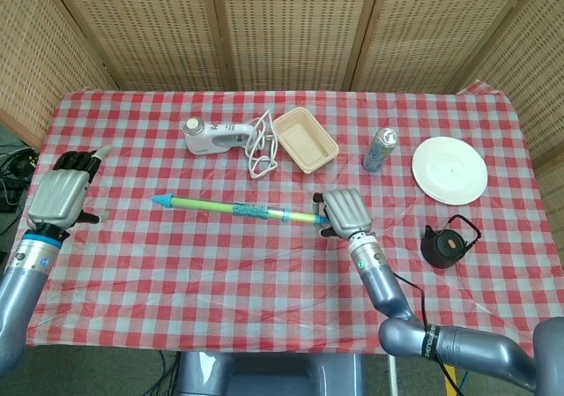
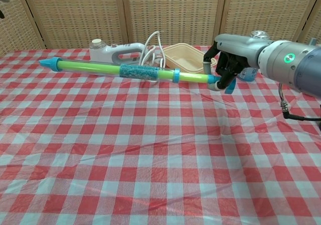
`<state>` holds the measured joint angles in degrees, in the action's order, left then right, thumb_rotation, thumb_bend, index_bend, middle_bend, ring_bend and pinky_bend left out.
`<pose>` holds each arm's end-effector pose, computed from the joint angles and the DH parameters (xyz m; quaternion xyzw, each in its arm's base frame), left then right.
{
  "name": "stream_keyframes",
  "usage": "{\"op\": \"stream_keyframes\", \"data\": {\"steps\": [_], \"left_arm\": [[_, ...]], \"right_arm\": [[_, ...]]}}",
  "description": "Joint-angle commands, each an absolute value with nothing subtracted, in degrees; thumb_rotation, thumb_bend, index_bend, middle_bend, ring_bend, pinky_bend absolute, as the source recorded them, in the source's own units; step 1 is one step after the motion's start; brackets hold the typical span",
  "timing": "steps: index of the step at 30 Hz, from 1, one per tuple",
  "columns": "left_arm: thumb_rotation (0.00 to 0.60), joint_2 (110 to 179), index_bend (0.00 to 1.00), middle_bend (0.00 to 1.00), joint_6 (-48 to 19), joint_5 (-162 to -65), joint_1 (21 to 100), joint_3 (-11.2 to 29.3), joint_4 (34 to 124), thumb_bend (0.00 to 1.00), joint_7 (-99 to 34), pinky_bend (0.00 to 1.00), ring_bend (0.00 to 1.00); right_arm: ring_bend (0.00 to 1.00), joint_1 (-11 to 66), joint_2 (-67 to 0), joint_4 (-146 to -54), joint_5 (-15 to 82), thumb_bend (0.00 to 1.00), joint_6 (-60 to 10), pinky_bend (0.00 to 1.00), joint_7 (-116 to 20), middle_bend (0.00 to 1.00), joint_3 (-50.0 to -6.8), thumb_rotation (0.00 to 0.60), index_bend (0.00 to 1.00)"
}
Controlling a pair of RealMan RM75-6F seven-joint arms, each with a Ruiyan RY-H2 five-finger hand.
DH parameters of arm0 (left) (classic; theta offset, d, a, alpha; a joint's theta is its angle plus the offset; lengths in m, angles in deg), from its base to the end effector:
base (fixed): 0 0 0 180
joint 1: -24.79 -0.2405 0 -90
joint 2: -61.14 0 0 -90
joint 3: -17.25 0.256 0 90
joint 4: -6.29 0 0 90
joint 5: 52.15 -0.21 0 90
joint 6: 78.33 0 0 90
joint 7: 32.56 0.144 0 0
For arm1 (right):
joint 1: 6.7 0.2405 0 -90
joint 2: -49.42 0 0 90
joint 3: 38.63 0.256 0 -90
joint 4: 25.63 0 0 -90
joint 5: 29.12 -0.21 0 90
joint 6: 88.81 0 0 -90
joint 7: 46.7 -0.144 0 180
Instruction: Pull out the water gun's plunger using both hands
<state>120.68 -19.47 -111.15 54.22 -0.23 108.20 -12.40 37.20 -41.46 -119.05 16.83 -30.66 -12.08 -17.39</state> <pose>-0.2109 0.3352 0.1597 -0.6548 -0.3733 -0.3449 0.5594 -0.1009 -0.3569 -0.0034 0.6803 -0.4390 0.3860 0.4421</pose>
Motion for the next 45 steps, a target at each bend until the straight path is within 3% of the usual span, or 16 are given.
{"op": "stream_keyframes", "data": {"steps": [1, 5, 16, 23, 34, 39, 45], "left_arm": [[0.6, 121.81, 0.23, 0.64, -19.84, -109.33, 55.95, -1.55, 107.26, 0.13, -12.46, 0.48, 0.6], [0.6, 120.29, 0.31, 0.77, -27.09, -104.87, 59.24, -2.58, 107.47, 0.13, -15.06, 0.57, 0.7], [0.6, 117.21, 0.38, 0.78, -45.43, -94.68, 70.38, -1.2, 103.53, 0.13, -16.21, 0.58, 0.71], [0.6, 118.59, 0.4, 0.78, -47.28, -91.02, 75.08, 1.3, 101.93, 0.13, -15.83, 0.58, 0.71], [0.6, 118.87, 0.4, 0.78, -43.29, -88.63, 78.42, 5.04, 103.97, 0.13, -13.85, 0.58, 0.71], [0.6, 119.81, 0.42, 0.78, -41.77, -87.92, 79.57, 6.8, 103.75, 0.22, -12.9, 0.58, 0.71], [0.6, 121.06, 0.42, 0.78, -39.42, -88.11, 80.64, 8.3, 103.79, 0.22, -11.37, 0.58, 0.71]], "right_arm": [[1.0, 38.22, -41.6, -117.9, 15.46, 0.52, -31.18, 0.58, -11.71, 1.0, -17.38, 0.6, 0.79], [1.0, 39.58, -42.13, -116.51, 14.2, 0.52, -31.9, 0.58, -12.0, 1.0, -17.41, 0.6, 0.79], [1.0, 41.14, -41.76, -116.64, 14.35, 0.52, -31.66, 0.58, -13.84, 1.0, -17.7, 0.6, 0.79], [1.0, 41.14, -40.85, -117.18, 14.12, 0.52, -31.11, 0.58, -14.87, 1.0, -18.41, 0.6, 0.79], [1.0, 41.21, -40.73, -117.78, 14.45, 0.52, -30.64, 0.58, -17.1, 1.0, -19.26, 0.6, 0.79], [1.0, 41.27, -40.9, -118.09, 14.67, 0.52, -30.23, 0.58, -17.9, 1.0, -19.68, 0.6, 0.79], [1.0, 41.22, -41.34, -117.69, 14.95, 0.52, -29.82, 0.58, -18.9, 1.0, -20.18, 0.6, 0.79]]}}
